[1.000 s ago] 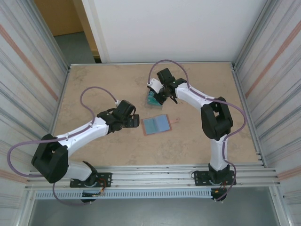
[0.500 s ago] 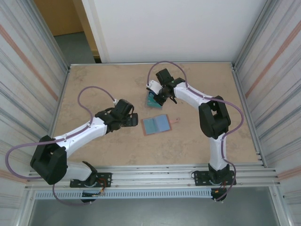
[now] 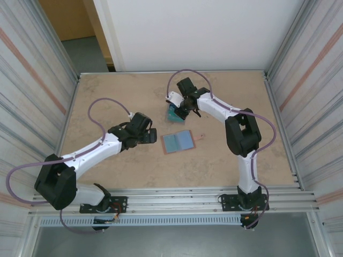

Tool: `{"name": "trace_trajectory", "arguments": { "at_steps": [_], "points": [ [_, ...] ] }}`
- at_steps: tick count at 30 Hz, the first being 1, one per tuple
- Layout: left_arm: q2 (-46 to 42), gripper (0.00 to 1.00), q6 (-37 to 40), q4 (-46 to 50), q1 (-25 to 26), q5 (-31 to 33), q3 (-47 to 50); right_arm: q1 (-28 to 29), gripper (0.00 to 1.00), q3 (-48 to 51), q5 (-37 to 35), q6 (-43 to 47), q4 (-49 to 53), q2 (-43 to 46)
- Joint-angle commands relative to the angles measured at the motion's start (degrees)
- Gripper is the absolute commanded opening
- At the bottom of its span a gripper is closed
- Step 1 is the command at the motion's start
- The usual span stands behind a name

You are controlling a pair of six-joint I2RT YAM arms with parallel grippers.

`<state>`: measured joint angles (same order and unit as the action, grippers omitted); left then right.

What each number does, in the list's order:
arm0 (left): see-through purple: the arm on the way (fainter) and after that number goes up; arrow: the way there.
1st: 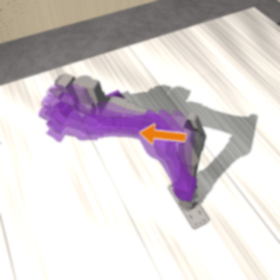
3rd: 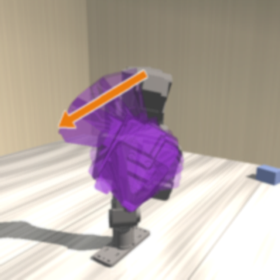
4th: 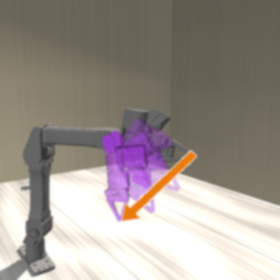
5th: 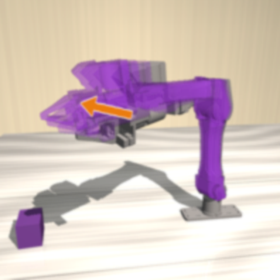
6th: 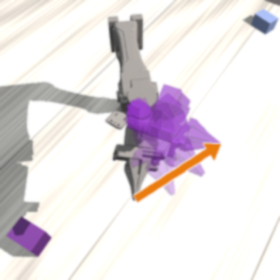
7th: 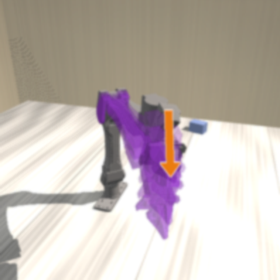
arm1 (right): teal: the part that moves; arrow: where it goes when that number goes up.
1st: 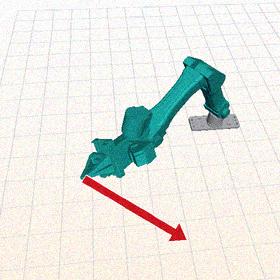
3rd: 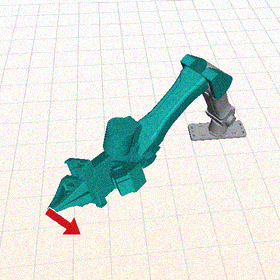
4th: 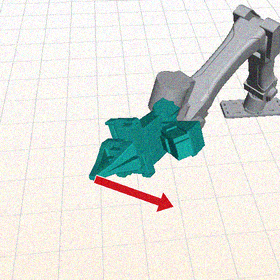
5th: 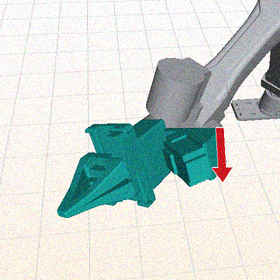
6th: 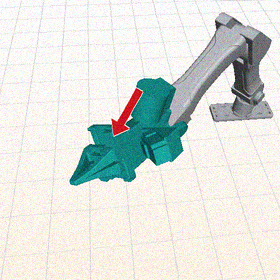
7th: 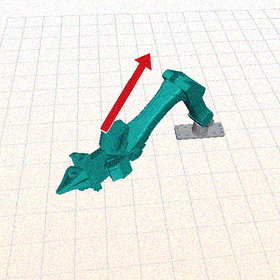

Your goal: Take the credit cards out of the card holder

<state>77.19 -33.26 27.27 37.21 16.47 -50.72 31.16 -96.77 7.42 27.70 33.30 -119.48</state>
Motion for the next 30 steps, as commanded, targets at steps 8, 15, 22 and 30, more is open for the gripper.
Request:
{"name": "trace_trajectory", "arguments": {
  "at_steps": [8,15,22,30],
  "points": [
    [0.4,0.99,-0.3,0.9,-0.5,0.1,-0.6,0.2,0.21,-1.9,-0.7,3.4,2.7,-1.4],
    [0.1,0.99,-0.4,0.9,-0.6,0.4,-0.6,0.4,0.25,0.2,-1.4,-2.2,0.3,2.4],
    [-2.2,0.99,-1.5,0.2,-1.3,1.6,1.1,4.5,0.33,11.1,-10.6,-14.0,-6.3,11.5],
    [-5.2,0.99,-3.3,-1.8,-3.3,2.1,4.5,12.7,0.40,22.4,-16.6,-36.4,-5.8,18.2]
  ]
}}
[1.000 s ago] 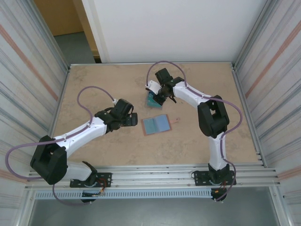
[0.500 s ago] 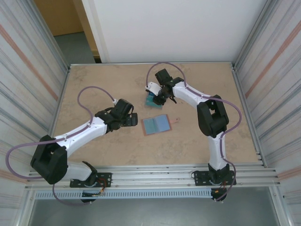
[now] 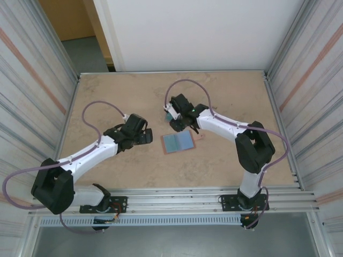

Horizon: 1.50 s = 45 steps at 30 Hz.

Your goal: Take the credit cards out of the card holder

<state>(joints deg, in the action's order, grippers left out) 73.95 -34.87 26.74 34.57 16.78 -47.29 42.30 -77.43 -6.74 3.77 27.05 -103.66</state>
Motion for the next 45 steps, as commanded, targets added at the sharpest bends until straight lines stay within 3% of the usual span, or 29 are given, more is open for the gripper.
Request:
{"name": "trace_trajectory", "arguments": {
  "at_steps": [1,10,34,45],
  "points": [
    [-2.4,0.99,-1.9,-1.3,-0.7,2.0,1.4,2.5,0.40,4.4,-1.2,-15.2,0.0,2.8],
    [-5.7,0.99,-3.2,-1.0,-2.0,3.7,4.4,9.6,0.45,8.5,1.4,-30.0,-1.5,0.5],
    [-5.3,0.99,-3.9,-0.8,-2.5,1.9,5.2,10.7,0.52,4.9,4.4,-30.4,0.3,-6.8],
    [-5.4,0.99,-3.8,-0.8,-2.5,1.4,5.0,10.3,0.42,5.9,1.9,-31.3,1.6,-7.9]
  ]
}}
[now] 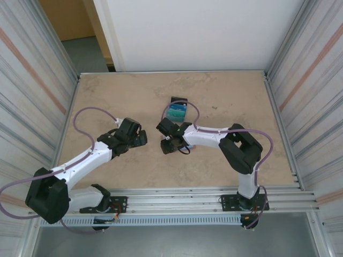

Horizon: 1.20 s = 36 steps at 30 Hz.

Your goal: Take the credit cards out of the card holder

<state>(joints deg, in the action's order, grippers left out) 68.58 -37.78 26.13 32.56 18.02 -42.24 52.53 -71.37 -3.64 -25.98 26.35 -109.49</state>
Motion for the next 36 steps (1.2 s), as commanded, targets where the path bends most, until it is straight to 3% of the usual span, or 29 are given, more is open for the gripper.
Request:
{"name": "trace_trajectory", "arguments": {
  "at_steps": [1,8,15,24,36],
  "points": [
    [-0.1,0.99,-0.8,-0.2,-0.5,0.1,0.0,0.0,0.42,-0.2,-1.6,-1.7,2.5,-2.2],
    [0.0,0.99,-0.6,-0.2,-0.5,0.0,0.0,0.8,0.38,-0.8,-5.1,-2.0,4.1,-3.8],
    [0.4,0.99,-0.4,-0.3,-0.5,-0.3,-0.4,2.1,0.48,-1.6,-4.5,-1.9,4.3,-4.0],
    [0.9,0.99,-0.1,-0.4,-0.4,-0.9,-0.8,2.2,0.49,-1.3,-8.5,-3.4,5.7,-4.5],
    [1.1,0.99,0.0,-0.4,-0.5,-0.8,-1.1,1.6,0.31,-0.1,-7.1,-3.6,3.9,-7.2]
  ]
}}
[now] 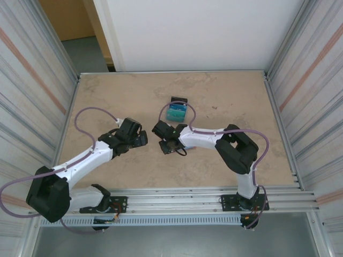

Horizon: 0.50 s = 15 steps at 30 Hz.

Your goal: Take the credit cards out of the card holder

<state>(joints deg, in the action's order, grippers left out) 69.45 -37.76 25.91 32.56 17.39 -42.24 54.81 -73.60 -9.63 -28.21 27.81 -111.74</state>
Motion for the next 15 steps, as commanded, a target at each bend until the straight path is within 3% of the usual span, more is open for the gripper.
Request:
{"name": "trace_trajectory", "arguments": {
  "at_steps": [1,9,15],
  "points": [
    [0.3,0.99,0.0,-0.2,-0.4,-0.3,-1.2,-0.8,0.30,2.3,-1.2,-1.5,2.4,-4.8],
    [-0.1,0.99,0.3,-0.3,-0.5,-0.6,-1.5,-2.4,0.18,3.6,2.1,-1.7,0.3,-0.4],
    [-0.9,0.99,1.3,-0.3,-0.5,-1.2,-1.6,-2.9,0.17,4.6,5.4,-3.3,-1.6,4.2]
  ]
}}
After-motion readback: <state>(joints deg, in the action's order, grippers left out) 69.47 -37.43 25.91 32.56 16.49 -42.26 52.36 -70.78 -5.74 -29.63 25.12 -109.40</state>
